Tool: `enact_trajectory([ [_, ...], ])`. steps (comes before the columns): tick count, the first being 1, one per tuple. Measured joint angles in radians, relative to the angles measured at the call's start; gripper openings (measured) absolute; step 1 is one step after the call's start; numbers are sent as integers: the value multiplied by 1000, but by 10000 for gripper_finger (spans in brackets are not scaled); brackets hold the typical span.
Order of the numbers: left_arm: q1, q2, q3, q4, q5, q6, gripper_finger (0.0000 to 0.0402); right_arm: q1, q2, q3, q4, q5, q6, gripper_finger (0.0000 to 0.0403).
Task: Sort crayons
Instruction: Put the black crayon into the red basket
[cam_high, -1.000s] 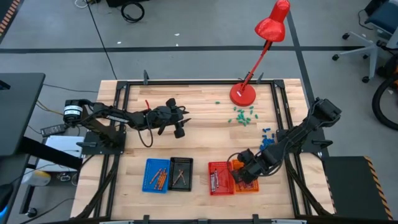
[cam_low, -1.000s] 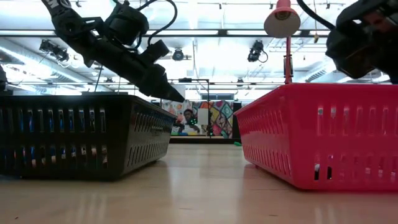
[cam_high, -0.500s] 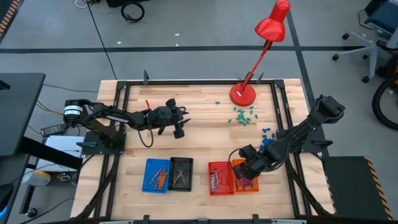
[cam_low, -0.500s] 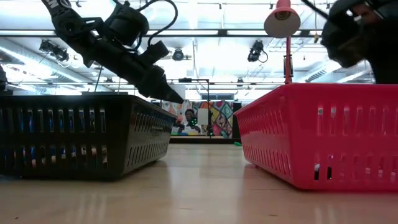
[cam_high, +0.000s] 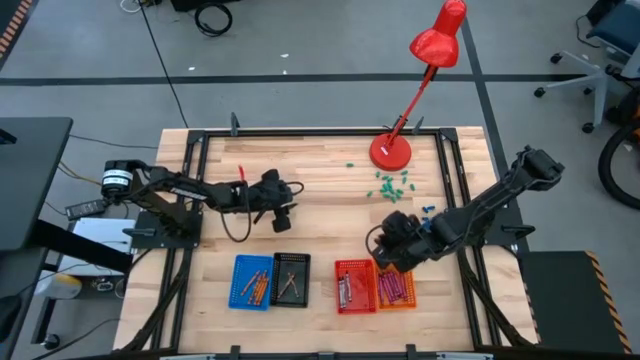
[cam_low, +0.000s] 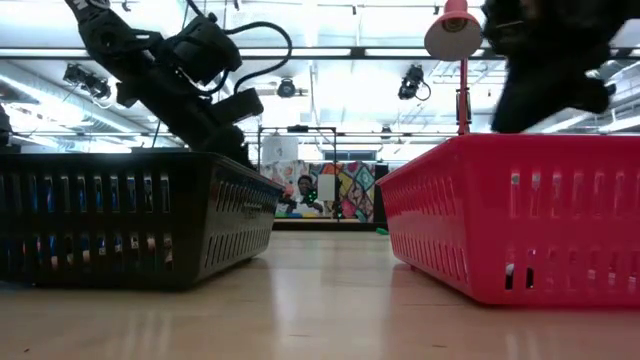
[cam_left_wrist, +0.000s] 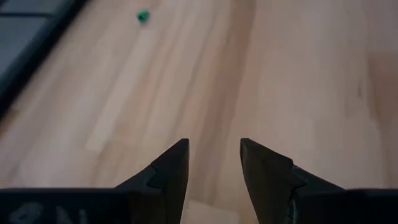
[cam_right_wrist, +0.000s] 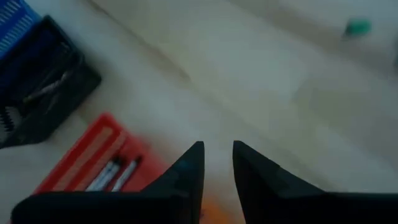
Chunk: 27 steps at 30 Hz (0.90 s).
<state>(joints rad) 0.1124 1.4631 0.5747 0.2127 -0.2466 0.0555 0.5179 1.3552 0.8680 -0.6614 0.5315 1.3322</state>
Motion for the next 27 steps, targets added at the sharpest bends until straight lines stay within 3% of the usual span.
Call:
enact_trajectory([
  [10,-38,-90,15,-287,-91,-167,157,-135,1,0,258,102,-541,89],
  [16,-37,-151,16,-462,-101,-294,157,-188,3,-3,409,129,-750,89],
  [20,-23,-157,15,-596,-158,-353,157,-193,39,-53,608,183,-885,89],
  [27,58,-153,15,-649,-160,-359,157,-210,165,-123,959,143,-1076,89],
])
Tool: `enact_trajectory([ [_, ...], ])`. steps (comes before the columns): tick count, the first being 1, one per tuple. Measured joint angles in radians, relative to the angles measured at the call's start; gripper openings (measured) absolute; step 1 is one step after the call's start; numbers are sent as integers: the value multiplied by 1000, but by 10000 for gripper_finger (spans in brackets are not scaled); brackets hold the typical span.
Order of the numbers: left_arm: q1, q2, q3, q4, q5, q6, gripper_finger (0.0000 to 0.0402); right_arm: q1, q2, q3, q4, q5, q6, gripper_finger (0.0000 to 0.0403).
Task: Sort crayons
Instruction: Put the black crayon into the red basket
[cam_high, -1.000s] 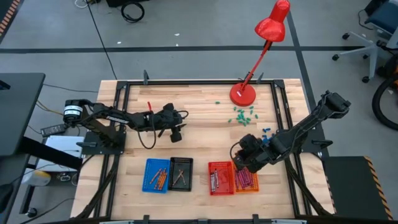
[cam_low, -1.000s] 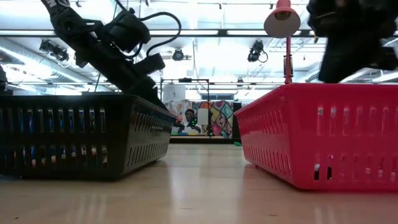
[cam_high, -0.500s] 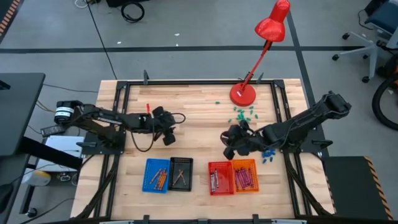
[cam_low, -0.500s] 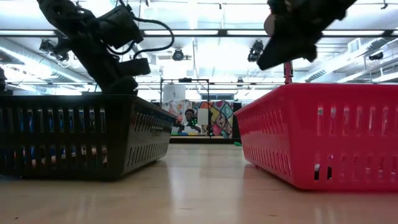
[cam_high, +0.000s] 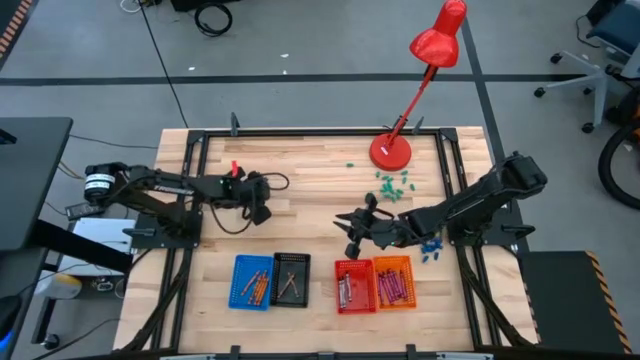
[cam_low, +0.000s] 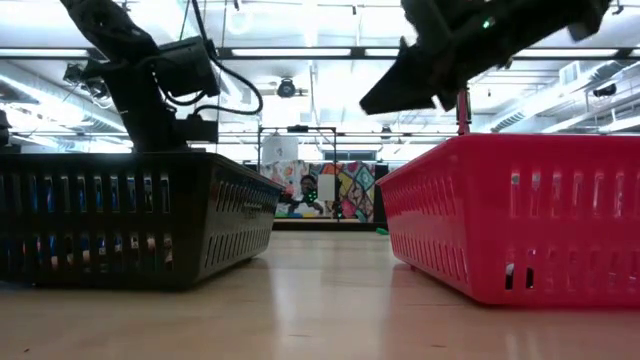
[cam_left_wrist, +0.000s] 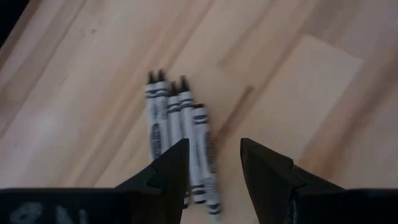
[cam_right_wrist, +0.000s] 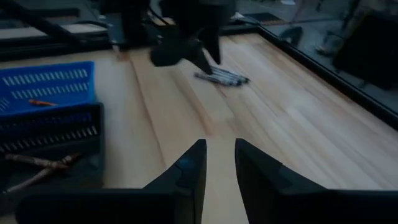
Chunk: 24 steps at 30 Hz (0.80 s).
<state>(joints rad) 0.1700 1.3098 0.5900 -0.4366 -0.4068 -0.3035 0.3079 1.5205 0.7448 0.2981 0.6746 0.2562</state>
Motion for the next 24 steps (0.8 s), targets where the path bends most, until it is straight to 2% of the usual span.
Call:
enact_trajectory([
  [2,30,0,0,-17,23,1,157,-7,36,0,58,-23,-29,89],
  [7,111,0,-8,-19,155,60,157,-24,78,-1,128,-82,-69,89],
  [11,154,0,-8,-16,165,79,157,-30,81,-1,140,-124,-69,89],
  [17,181,0,-8,-9,235,116,157,-27,81,-1,143,-126,-76,89],
  [24,185,1,-8,-15,272,136,157,-27,81,-1,144,-127,-76,89],
])
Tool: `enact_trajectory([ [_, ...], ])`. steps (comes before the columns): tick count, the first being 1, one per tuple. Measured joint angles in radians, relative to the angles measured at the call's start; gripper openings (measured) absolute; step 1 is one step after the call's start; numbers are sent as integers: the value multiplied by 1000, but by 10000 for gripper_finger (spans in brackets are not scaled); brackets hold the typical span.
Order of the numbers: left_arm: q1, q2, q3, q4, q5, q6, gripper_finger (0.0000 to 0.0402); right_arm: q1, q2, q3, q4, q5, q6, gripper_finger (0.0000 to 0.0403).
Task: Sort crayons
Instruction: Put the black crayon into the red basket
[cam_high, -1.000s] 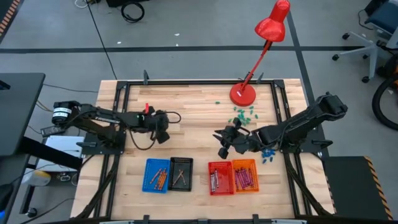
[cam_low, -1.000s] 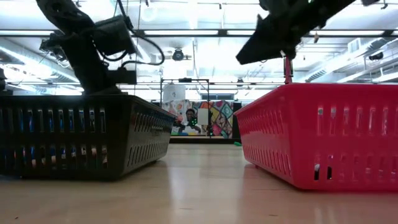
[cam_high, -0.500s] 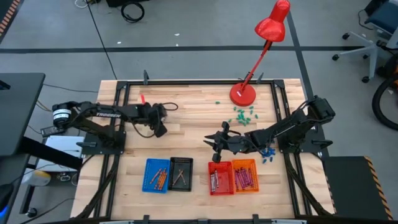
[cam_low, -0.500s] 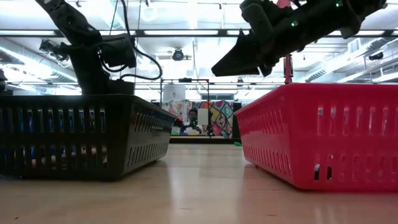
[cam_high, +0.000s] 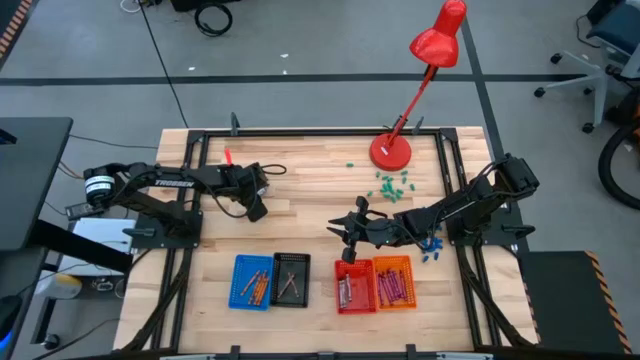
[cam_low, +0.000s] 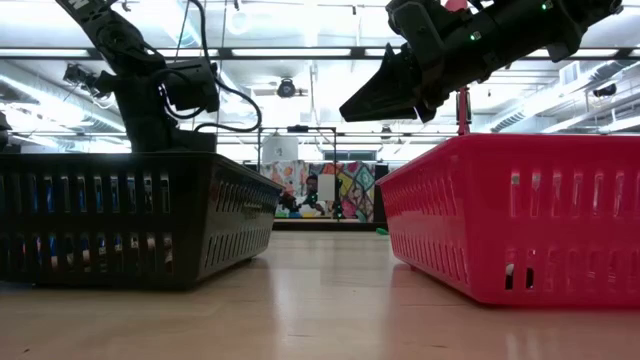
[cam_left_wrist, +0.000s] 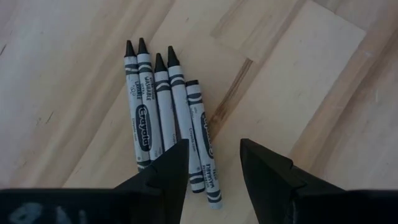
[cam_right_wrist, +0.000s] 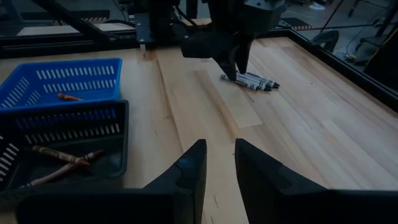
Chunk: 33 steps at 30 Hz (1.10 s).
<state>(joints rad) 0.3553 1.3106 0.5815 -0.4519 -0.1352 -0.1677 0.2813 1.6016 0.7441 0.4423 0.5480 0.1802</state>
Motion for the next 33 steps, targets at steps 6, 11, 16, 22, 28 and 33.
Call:
enact_trajectory([
  [6,0,0,0,13,0,24,157,0,0,0,0,-1,0,89],
  [11,0,1,0,43,0,53,157,0,-1,0,0,-2,4,89],
  [16,-1,12,0,99,-23,83,157,0,-1,0,3,-10,7,89],
  [22,-6,37,0,111,-36,85,157,4,-1,0,7,-26,6,89],
  [28,-6,90,0,110,-48,77,157,7,-1,0,6,-28,3,89],
  [33,-6,101,1,113,-56,66,157,10,-1,0,6,-28,2,89],
])
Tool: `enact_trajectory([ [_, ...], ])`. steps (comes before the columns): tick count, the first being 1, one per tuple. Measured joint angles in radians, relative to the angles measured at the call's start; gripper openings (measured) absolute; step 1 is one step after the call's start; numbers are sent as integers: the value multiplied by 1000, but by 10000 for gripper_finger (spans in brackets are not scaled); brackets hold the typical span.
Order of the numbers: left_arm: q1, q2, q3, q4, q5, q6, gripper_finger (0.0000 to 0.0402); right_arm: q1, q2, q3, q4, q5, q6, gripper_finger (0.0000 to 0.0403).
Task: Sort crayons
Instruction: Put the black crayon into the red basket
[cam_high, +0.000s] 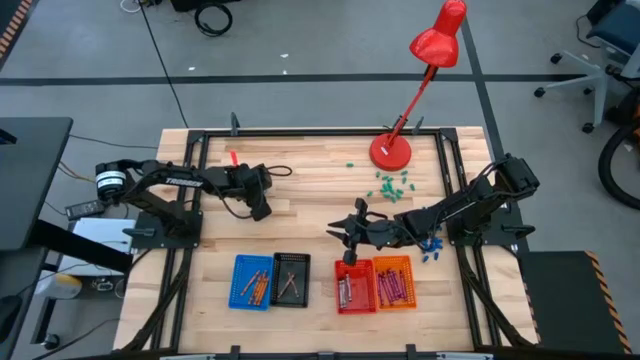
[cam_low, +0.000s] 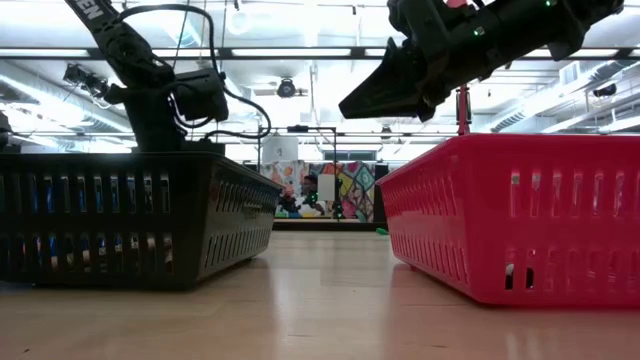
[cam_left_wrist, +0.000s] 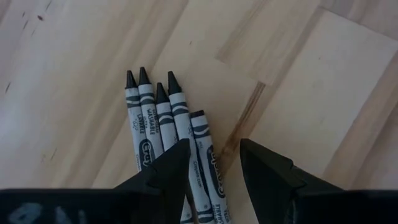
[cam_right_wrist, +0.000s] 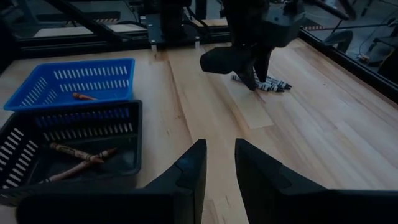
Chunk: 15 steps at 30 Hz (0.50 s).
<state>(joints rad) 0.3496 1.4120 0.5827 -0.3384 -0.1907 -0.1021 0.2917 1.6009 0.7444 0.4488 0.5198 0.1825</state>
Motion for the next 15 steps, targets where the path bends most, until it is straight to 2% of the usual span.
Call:
enact_trajectory([
  [8,-7,0,1,-3,29,-27,157,1,0,0,0,0,-2,89],
  [15,-64,3,-2,-6,42,-68,157,1,0,0,0,0,-2,89],
])
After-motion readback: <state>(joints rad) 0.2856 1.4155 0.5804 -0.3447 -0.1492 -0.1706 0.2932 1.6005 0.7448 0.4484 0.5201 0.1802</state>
